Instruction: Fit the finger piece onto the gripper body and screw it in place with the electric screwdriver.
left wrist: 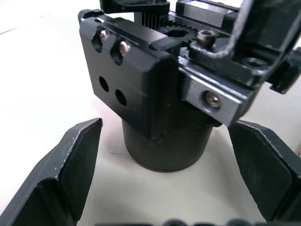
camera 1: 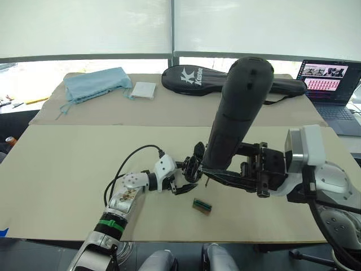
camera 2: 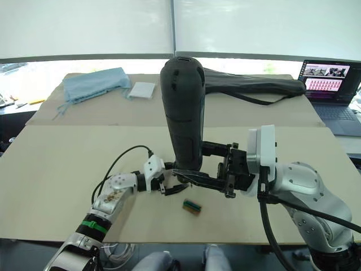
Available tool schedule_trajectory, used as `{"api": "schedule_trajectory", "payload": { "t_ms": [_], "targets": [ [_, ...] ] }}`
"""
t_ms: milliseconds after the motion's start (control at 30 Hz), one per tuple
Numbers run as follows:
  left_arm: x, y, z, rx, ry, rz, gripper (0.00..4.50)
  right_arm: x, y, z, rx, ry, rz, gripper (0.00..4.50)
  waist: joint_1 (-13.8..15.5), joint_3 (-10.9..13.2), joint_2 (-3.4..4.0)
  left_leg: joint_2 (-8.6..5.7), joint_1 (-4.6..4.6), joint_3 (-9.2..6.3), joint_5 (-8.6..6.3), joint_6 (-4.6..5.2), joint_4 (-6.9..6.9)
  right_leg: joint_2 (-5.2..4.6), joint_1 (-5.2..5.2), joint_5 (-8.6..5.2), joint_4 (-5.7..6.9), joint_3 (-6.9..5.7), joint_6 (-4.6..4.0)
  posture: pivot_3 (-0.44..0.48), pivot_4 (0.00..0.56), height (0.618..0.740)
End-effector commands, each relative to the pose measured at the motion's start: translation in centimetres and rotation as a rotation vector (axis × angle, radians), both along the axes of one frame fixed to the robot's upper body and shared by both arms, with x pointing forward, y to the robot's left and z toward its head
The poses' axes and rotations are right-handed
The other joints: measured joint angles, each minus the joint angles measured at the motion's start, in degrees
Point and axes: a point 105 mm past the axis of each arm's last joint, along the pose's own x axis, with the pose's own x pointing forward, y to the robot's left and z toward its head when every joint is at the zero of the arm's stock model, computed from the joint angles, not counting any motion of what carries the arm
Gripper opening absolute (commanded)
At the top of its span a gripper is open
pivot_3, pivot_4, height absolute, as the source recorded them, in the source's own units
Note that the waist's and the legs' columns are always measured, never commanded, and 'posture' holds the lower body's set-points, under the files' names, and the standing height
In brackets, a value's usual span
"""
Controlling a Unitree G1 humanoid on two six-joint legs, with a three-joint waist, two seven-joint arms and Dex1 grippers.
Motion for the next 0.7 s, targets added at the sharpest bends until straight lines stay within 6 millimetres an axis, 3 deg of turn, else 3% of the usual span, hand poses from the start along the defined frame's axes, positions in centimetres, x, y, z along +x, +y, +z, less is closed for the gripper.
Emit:
{"api": "schedule_trajectory", "payload": {
  "t_ms": [33,67,167,267,700],
  "targets": [
    [-0.3,-0.5,-1.4,0.029,0.046,-0.006,4.44,-0.5,0.0,1.1,0.017,-0.053,0.009,1.91,0.1,0.0,0.0,-0.01,0.0,0.0,0.0,0.0,0.0,0.0,0.01,0.0,0.0,0.0,0.0,0.0,0.15,0.74],
    [-0.2,-0.5,-1.4,0.032,0.044,-0.006,4.44,-0.5,0.0,1.1,0.017,-0.054,0.008,1.91,0.1,0.0,0.0,-0.01,0.0,0.0,0.0,0.0,0.0,0.0,0.01,0.0,-0.01,0.0,0.01,0.0,0.15,0.74],
    [-0.3,-0.6,-1.4,0.03,0.047,-0.016,3.64,-0.5,0.2,1.3,0.024,-0.061,0.012,1.91,0.2,0.0,0.0,-0.01,0.0,0.0,0.0,0.0,0.01,-0.01,0.01,0.01,0.0,0.01,0.01,0.0,0.15,0.74],
    [-0.3,-0.7,-1.4,0.034,0.04,-0.025,2.3,-0.5,0.4,1.7,0.035,-0.07,0.02,1.91,0.1,0.0,0.0,-0.01,0.0,0.0,0.0,0.0,0.01,0.0,0.01,0.01,0.0,0.01,0.01,0.0,0.15,0.74],
    [-0.1,-0.5,-1.4,0.042,0.04,-0.024,2.27,0.7,2.6,4.0,0.09,-0.112,0.07,1.91,0.1,0.0,0.01,-0.02,0.0,-0.02,0.0,0.01,0.02,0.0,0.01,0.02,0.0,0.0,0.01,0.0,0.15,0.74]
  ]
}}
